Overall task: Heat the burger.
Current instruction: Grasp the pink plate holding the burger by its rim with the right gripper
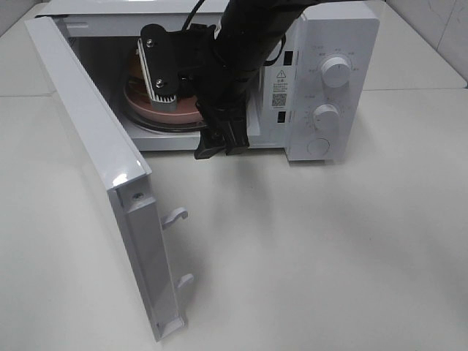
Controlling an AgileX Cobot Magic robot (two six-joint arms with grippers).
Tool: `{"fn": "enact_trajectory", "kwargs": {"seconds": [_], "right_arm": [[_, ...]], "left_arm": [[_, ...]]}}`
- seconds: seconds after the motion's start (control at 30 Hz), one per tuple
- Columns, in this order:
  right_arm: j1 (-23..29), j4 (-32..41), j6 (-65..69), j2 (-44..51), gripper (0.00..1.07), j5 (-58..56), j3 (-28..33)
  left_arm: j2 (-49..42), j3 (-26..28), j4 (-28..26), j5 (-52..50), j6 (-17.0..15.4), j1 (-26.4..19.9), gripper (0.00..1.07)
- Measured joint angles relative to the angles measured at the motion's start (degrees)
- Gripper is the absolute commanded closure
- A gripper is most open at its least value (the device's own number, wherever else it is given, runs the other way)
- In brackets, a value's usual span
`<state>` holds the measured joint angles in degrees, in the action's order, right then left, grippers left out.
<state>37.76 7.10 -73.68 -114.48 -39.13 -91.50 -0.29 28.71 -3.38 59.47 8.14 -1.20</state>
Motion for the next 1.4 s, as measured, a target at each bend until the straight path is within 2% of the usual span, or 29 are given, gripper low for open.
{"fn": "enact_trajectory", "kwargs": {"seconds": [0.4, 1.4], "right_arm": [[0.0, -1.5, 0.1, -6.6, 0.19, -2.3, -7.2], [-1.5, -1.9, 2.1, -16.8, 0.21, -4.6, -19.1]], "left_arm": [[0.0, 0.0, 0.0, 0.0, 0.0, 0.0, 0.06], [0.0, 0.0, 0.0, 0.0, 0.0, 0.0, 0.06]]}}
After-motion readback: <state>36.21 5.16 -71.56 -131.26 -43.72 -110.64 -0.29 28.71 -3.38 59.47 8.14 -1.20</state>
